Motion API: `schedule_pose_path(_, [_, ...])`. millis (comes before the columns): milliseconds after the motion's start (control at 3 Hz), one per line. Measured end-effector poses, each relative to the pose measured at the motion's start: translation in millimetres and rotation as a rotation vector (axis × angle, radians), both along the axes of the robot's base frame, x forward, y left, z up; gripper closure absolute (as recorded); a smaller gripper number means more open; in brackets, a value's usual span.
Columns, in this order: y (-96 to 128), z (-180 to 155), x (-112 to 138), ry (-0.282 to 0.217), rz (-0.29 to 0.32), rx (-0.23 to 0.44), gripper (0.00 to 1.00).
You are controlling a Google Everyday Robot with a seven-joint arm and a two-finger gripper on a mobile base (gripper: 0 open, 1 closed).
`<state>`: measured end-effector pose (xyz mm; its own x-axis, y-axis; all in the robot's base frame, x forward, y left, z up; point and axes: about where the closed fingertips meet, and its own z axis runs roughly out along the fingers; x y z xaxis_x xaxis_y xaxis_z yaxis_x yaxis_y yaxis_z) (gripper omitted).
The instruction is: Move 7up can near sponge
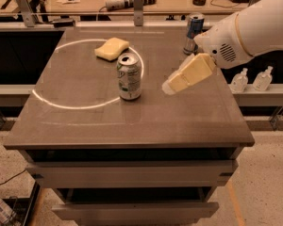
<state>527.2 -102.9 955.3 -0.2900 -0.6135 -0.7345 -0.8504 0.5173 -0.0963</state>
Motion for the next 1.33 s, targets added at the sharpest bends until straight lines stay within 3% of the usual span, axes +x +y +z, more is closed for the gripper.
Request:
schedule_pose_path(667, [58,-7,30,-0.023,0.061,0.084,0.0])
schedule_pose_path(1333, [102,-29,36,-0.016,0.123,0.124,0.0])
